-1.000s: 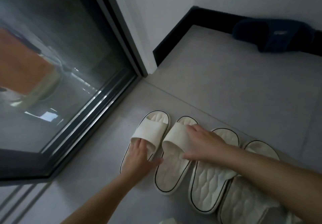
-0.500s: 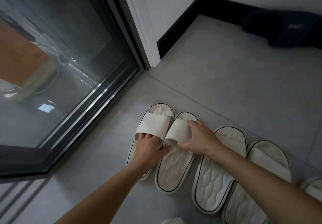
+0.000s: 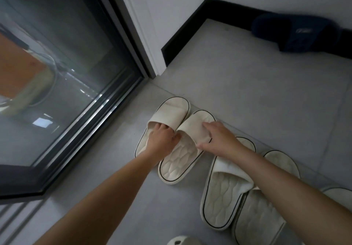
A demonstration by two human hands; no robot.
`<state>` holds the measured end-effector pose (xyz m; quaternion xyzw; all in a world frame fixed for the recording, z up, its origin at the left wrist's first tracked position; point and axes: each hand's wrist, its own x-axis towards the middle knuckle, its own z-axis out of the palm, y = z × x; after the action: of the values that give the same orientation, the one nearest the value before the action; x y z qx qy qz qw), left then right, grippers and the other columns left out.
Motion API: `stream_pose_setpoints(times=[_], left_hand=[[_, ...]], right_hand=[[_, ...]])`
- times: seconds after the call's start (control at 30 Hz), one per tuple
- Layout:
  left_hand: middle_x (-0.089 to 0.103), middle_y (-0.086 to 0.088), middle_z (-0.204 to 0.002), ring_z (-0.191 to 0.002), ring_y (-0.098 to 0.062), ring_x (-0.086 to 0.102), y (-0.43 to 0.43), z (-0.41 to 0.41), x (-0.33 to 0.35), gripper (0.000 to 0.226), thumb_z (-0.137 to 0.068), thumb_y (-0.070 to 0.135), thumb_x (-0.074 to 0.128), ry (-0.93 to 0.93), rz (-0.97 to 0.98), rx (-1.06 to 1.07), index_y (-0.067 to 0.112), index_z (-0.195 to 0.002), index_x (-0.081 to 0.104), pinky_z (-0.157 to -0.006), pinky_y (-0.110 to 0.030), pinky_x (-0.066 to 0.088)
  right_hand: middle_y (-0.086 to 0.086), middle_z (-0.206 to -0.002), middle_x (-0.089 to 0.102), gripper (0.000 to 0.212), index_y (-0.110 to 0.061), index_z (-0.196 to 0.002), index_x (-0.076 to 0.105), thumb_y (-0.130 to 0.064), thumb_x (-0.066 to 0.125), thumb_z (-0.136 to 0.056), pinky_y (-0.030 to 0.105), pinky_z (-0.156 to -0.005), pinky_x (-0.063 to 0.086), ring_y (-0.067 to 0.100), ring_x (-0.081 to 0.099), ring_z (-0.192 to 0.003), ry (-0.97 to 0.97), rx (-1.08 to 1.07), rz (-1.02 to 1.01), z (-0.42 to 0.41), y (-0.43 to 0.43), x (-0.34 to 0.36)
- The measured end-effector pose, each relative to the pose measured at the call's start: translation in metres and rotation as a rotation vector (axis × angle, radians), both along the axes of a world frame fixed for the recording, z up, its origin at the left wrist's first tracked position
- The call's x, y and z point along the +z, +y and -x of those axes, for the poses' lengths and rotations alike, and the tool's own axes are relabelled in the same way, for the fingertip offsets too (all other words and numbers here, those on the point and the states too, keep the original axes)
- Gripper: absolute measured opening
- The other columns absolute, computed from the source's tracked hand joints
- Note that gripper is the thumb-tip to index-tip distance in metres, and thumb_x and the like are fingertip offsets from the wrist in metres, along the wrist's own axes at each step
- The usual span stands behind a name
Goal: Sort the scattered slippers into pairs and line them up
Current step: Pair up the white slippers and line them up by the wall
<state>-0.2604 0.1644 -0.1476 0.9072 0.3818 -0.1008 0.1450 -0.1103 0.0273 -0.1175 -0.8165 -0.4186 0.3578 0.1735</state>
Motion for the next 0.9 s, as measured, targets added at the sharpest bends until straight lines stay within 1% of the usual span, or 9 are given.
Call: stream_pose_setpoints(times=[0.07, 0.13, 0.3, 0.43, 0.57, 0.63, 0.7, 0.8, 0.9], left_hand=[[0.054, -0.009, -0.115, -0.117, -0.03, 0.041, -0.006, 0.006, -0.006, 0.044, -0.094, 0.048, 0.039, 0.027, -0.072, -0.039, 0.011, -0.097, 0.062, -0.089, -0.041, 0.037], [0.052, -0.007, -0.116, -0.119, -0.03, 0.04, -0.01, 0.009, -0.01, 0.042, -0.095, 0.047, 0.037, 0.004, -0.086, -0.031, 0.013, -0.099, 0.061, -0.089, -0.041, 0.034], [0.054, -0.009, -0.116, -0.117, -0.031, 0.042, -0.01, 0.006, -0.008, 0.041, -0.096, 0.043, 0.035, 0.018, -0.132, -0.013, 0.012, -0.1, 0.061, -0.092, -0.041, 0.034], [0.052, -0.006, -0.12, -0.121, -0.029, 0.04, -0.005, 0.011, -0.008, 0.044, -0.096, 0.047, 0.032, 0.016, -0.111, -0.041, 0.014, -0.104, 0.06, -0.096, -0.04, 0.032], [0.049, -0.004, -0.137, -0.129, -0.027, 0.037, -0.002, 0.034, -0.007, 0.052, -0.094, 0.049, 0.025, -0.074, -0.037, -0.047, 0.02, -0.124, 0.057, -0.106, -0.041, 0.03], [0.056, -0.013, -0.128, -0.12, -0.033, 0.045, -0.009, 0.049, -0.006, 0.054, -0.092, 0.046, 0.029, -0.206, -0.046, 0.037, 0.014, -0.12, 0.061, -0.101, -0.044, 0.035], [0.06, -0.018, -0.114, -0.106, -0.037, 0.05, -0.021, 0.058, -0.006, 0.052, -0.09, 0.044, 0.032, -0.325, -0.066, 0.035, 0.007, -0.111, 0.063, -0.09, -0.047, 0.041], [0.06, -0.016, -0.102, -0.097, -0.033, 0.048, -0.046, 0.052, 0.001, 0.042, -0.09, 0.037, 0.036, -0.441, -0.023, -0.081, 0.006, -0.103, 0.061, -0.085, -0.042, 0.037], [0.06, -0.014, -0.099, -0.094, -0.03, 0.049, -0.076, 0.02, 0.017, 0.037, -0.09, 0.033, 0.039, -0.504, 0.021, -0.247, 0.006, -0.102, 0.06, -0.083, -0.037, 0.035]], right_hand=[[0.008, -0.139, 0.037, 0.091, -0.022, -0.144, 0.027, -0.047, 0.072, -0.069, 0.032, -0.103, 0.038, 0.024, 0.043, -0.126, -0.018, 0.009, 0.033, 0.003, -0.004, -0.004], [0.008, -0.141, 0.035, 0.094, -0.023, -0.146, 0.021, -0.047, 0.071, -0.07, 0.036, -0.104, 0.038, 0.027, 0.041, -0.128, -0.053, 0.02, 0.028, 0.009, -0.006, -0.009], [0.01, -0.143, 0.034, 0.092, -0.02, -0.148, 0.019, -0.04, 0.071, -0.074, 0.033, -0.105, 0.036, 0.027, 0.038, -0.13, -0.032, 0.008, -0.016, 0.01, -0.002, -0.012], [0.011, -0.131, 0.053, 0.068, -0.016, -0.137, 0.042, -0.036, 0.07, -0.078, 0.027, -0.09, 0.04, 0.025, 0.055, -0.112, 0.041, -0.016, -0.029, -0.012, -0.007, -0.006], [0.009, -0.112, 0.067, 0.039, -0.015, -0.119, 0.062, -0.032, 0.066, -0.084, 0.021, -0.077, 0.039, 0.018, 0.062, -0.093, 0.109, -0.298, -0.108, -0.071, -0.041, 0.013], [0.01, -0.101, 0.071, 0.027, -0.013, -0.108, 0.067, -0.03, 0.061, -0.088, 0.02, -0.066, 0.04, 0.01, 0.059, -0.074, 0.042, -0.351, -0.117, -0.108, -0.077, 0.024], [0.007, -0.09, 0.072, 0.022, -0.016, -0.101, 0.068, -0.031, 0.057, -0.091, 0.021, -0.062, 0.04, 0.007, 0.058, -0.066, -0.04, -0.352, -0.021, -0.137, -0.121, 0.034], [0.005, -0.088, 0.072, 0.019, -0.018, -0.096, 0.067, -0.033, 0.056, -0.091, 0.025, -0.072, 0.044, 0.015, 0.065, -0.078, -0.075, -0.309, 0.165, -0.158, -0.185, 0.039], [0.005, -0.085, 0.072, 0.019, -0.019, -0.096, 0.067, -0.034, 0.057, -0.09, 0.028, -0.079, 0.047, 0.02, 0.067, -0.085, -0.045, -0.279, 0.287, -0.162, -0.23, 0.039]])
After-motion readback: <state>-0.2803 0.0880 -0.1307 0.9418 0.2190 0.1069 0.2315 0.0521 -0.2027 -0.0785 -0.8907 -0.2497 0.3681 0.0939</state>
